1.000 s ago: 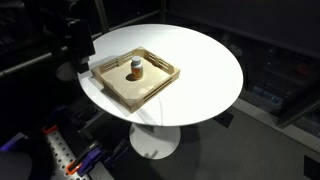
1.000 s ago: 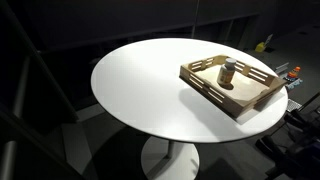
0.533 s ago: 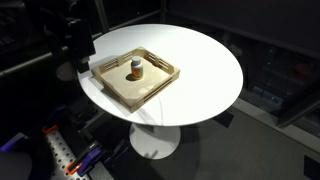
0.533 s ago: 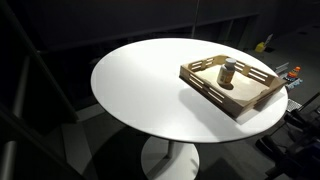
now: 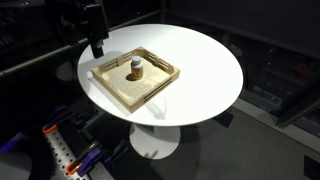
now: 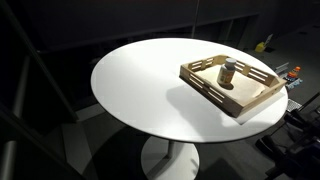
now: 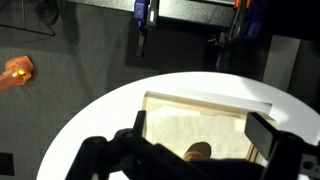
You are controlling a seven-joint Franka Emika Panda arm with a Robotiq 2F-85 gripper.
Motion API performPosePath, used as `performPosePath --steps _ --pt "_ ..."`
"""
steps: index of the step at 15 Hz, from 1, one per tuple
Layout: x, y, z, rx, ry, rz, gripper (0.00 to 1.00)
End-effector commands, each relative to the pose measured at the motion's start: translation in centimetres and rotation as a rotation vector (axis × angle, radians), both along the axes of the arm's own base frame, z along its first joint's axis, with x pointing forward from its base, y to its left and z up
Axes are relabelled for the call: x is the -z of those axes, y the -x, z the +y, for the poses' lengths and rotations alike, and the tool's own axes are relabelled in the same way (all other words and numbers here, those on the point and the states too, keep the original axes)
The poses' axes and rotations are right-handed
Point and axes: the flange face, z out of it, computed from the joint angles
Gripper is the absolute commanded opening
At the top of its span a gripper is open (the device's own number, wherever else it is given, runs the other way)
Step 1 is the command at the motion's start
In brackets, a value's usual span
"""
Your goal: Remove the lid of the bottle in the wooden tray and place the lid next to the bottle in the tray
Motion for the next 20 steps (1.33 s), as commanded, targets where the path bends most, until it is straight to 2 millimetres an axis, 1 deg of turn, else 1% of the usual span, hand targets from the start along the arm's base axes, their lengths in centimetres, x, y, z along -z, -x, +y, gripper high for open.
performPosePath --steps 1,3,6,9,14,17,20 --pt "-1.0 -3.5 1.0 0.035 0.032 -0.042 1.00" --pt "-1.3 -5.3 1.3 0.057 0.037 -0.069 1.00" --pt "-1.0 -8.1 1.4 0.085 0.039 -0.107 1.00" --pt "0.1 -10.9 1.4 0.101 0.041 -0.123 1.00" --pt "2.2 -14.8 1.6 0.108 0.007 -0.143 1.00" --pt "3.5 -16.7 2.0 0.121 -0.049 -0.118 1.00" --pt "4.6 -18.1 2.5 0.125 -0.083 -0.092 1.00"
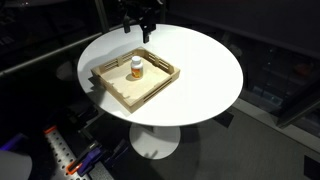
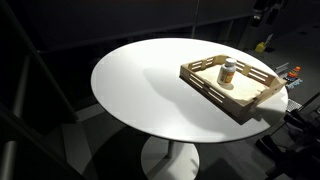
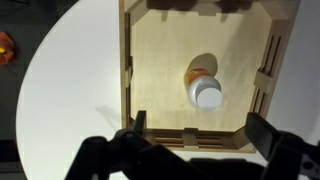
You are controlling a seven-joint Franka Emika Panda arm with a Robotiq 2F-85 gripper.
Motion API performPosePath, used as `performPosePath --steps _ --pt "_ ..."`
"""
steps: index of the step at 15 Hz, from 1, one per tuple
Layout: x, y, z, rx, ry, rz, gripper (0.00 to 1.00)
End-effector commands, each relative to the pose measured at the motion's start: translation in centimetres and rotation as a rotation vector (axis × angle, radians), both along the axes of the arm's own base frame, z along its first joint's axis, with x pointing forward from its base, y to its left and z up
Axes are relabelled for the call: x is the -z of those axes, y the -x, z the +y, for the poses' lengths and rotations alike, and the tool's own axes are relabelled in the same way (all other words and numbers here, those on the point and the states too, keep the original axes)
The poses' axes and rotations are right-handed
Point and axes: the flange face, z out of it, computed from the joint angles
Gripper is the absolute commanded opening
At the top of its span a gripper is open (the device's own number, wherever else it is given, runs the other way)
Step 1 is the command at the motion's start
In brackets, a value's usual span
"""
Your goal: Remove the lid of the bottle in the wooden tray and place the lid next to the bottle in the tray
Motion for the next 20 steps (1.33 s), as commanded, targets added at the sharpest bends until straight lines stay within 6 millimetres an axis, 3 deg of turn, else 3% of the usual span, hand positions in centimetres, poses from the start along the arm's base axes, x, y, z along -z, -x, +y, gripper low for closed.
performPosePath --steps 1,5,12,20 --pt "0.8 -2.3 0.5 -0.013 -0.039 0.023 1.00" --pt "1.6 -3.2 0.8 -0.045 -0.002 0.038 1.00" --pt "1.9 -2.8 0.7 -0.045 0.017 0.028 1.00" --pt "6.7 -3.1 3.5 -0.087 -0.042 0.035 1.00"
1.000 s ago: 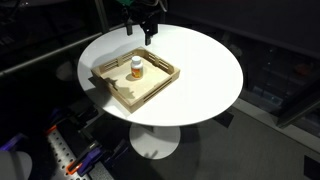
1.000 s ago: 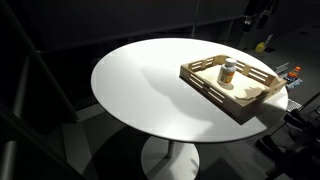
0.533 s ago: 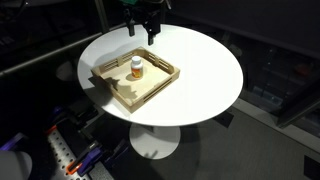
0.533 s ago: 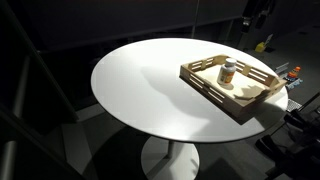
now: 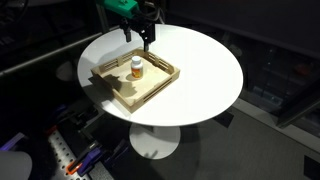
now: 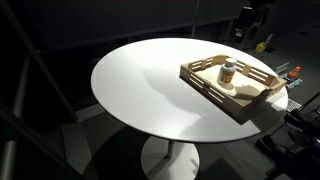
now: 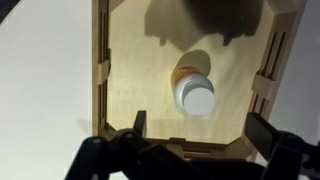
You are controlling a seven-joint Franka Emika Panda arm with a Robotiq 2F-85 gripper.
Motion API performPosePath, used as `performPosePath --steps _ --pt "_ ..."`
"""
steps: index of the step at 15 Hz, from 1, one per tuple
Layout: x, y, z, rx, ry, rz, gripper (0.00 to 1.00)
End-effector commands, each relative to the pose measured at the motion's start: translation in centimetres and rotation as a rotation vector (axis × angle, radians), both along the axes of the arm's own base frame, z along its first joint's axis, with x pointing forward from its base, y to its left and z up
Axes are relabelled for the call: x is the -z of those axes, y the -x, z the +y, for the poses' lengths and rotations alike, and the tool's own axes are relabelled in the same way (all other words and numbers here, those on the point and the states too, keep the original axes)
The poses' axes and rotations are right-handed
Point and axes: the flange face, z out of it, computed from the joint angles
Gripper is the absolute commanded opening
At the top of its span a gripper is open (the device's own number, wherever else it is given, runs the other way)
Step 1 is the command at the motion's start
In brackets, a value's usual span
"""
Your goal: Remove the lid of the bottle in the wooden tray and place the lid next to the bottle in the tray
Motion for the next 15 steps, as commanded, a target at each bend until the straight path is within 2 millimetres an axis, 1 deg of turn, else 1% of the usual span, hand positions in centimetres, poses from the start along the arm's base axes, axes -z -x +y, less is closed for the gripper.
performPosePath --steps 1,5,8,12,15 --pt "2.0 -0.4 1.4 -0.033 -0.019 -0.010 1.00" --pt "4.2 -0.7 2.8 -0.053 -0.003 -0.018 1.00" --pt "5.3 -0.8 3.4 -0.062 0.005 -0.011 1.00" --pt "6.3 -0.9 3.5 -0.071 0.015 -0.002 1.00" --pt "6.6 -0.9 3.4 -0.074 0.023 0.003 1.00"
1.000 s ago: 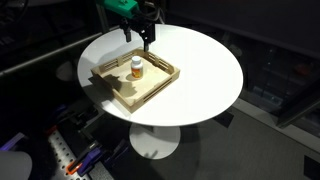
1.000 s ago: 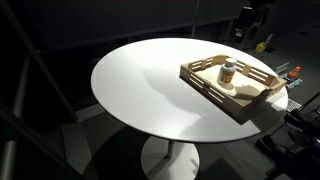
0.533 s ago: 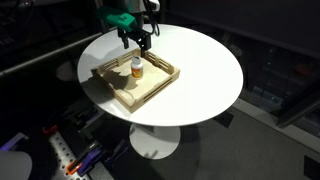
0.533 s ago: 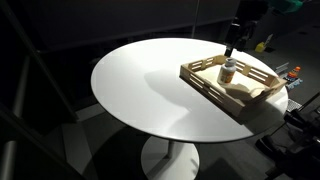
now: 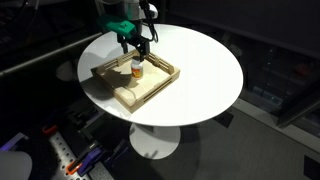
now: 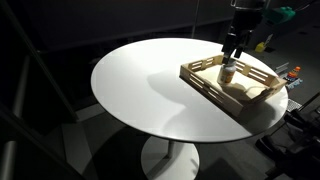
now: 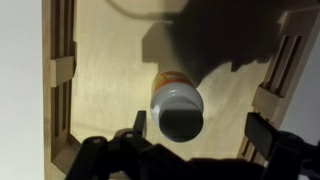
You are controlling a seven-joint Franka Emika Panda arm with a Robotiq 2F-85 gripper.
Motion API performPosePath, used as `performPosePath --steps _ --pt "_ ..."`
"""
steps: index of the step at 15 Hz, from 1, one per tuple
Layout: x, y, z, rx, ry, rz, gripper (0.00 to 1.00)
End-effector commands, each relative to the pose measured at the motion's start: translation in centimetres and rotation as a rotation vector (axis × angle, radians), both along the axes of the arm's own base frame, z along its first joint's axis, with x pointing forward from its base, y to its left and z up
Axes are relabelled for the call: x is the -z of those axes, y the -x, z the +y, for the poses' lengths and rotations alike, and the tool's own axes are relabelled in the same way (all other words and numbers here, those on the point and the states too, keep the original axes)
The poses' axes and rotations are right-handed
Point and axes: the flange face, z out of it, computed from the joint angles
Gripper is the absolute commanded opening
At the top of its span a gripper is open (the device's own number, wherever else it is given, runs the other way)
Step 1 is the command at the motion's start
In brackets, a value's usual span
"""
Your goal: Remove the lid of the bottle in the wooden tray and place the lid next to the bottle in the tray
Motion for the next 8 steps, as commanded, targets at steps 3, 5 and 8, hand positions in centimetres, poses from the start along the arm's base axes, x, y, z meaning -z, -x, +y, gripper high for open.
performPosePath --steps 3,5,8 --pt "0.17 -0.47 -0.29 -0.006 0.026 -0.009 0.90" --pt "0.20 -0.48 -0.37 -0.005 0.028 -0.007 0.81" --pt "0.13 -0.52 -0.49 -0.005 0.030 -0.008 0.74"
